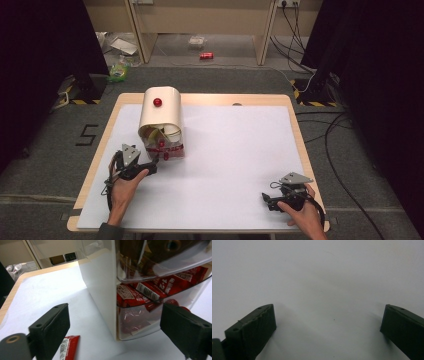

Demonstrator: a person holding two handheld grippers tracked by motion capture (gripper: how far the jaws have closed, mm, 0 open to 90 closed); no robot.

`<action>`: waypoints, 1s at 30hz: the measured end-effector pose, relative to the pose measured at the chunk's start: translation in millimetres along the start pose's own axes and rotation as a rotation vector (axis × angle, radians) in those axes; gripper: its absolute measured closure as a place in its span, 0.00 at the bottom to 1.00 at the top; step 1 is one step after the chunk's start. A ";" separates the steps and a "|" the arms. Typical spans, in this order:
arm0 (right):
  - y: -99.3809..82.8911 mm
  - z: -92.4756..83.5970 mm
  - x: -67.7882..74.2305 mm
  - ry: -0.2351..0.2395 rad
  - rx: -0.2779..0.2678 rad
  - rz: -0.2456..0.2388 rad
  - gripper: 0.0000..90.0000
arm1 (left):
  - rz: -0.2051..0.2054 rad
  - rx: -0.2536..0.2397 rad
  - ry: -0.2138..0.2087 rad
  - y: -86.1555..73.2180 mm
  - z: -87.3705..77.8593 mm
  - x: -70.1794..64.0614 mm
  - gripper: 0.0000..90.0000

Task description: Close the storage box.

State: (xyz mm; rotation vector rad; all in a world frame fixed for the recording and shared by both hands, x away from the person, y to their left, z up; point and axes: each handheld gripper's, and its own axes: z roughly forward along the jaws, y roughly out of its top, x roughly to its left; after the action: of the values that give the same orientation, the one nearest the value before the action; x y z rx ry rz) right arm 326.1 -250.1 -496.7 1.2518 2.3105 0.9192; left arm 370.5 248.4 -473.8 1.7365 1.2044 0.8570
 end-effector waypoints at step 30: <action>-0.1 0.0 0.0 0.000 0.000 -0.001 0.00 | -0.024 0.013 -0.050 -9.7 -28.5 0.4 0.17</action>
State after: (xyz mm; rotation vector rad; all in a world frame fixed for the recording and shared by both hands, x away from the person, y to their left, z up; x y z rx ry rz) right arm 326.1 -250.2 -496.8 1.2506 2.3107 0.9194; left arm 342.1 257.7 -470.6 1.7403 1.1979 0.7885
